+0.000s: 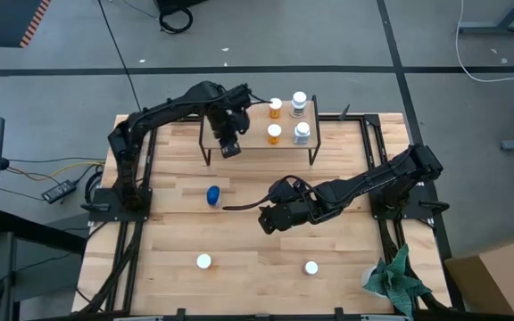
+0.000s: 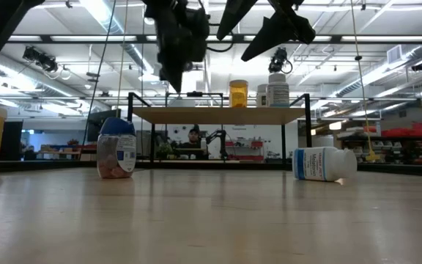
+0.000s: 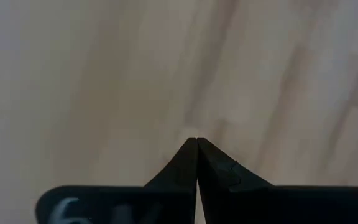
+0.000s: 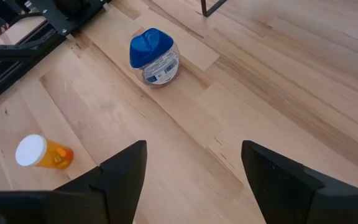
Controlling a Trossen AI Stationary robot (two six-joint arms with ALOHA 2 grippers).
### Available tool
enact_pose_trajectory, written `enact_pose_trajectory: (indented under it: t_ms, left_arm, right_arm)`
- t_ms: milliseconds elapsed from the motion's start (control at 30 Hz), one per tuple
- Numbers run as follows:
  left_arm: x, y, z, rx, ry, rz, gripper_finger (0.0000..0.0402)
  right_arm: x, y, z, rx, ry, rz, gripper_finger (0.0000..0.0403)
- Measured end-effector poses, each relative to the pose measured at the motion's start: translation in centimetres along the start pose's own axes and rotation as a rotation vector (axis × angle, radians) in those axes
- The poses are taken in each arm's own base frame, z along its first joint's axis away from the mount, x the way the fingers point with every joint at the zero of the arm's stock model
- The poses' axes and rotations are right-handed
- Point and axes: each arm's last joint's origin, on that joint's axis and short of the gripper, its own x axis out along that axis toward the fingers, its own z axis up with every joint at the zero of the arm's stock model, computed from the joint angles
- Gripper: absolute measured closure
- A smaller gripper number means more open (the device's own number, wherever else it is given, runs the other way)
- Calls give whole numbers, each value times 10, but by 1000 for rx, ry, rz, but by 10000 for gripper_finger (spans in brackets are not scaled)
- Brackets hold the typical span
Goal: Pick and place medicine bottles onto shelf by color
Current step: Put the blue medicine bottle on the shelf
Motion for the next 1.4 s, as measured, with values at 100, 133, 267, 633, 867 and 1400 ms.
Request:
enact_pose_trajectory:
  t_ms: [100,133,267,633,867,1400]
  left_arm:
    - [-13,-15,-13,-61,63,-18,377]
    - [-16,-21,-17,-76,80,-22,366]
    - [-28,-43,-25,-106,87,-28,308]
    - [-48,-78,-41,-205,79,-18,122]
    - [-48,-104,-59,-323,49,37,84]
    - [23,-130,-112,-755,57,108,60]
  right_arm:
    - [0,0,0,-2,2,-3,132]
    - [0,0,0,-1,2,-3,132]
    - [0,-1,0,41,4,-6,132]
    - [-21,-21,15,322,158,-5,132]
    - [-67,-60,40,225,199,-15,132]
    - [-126,-115,67,161,26,-63,131]
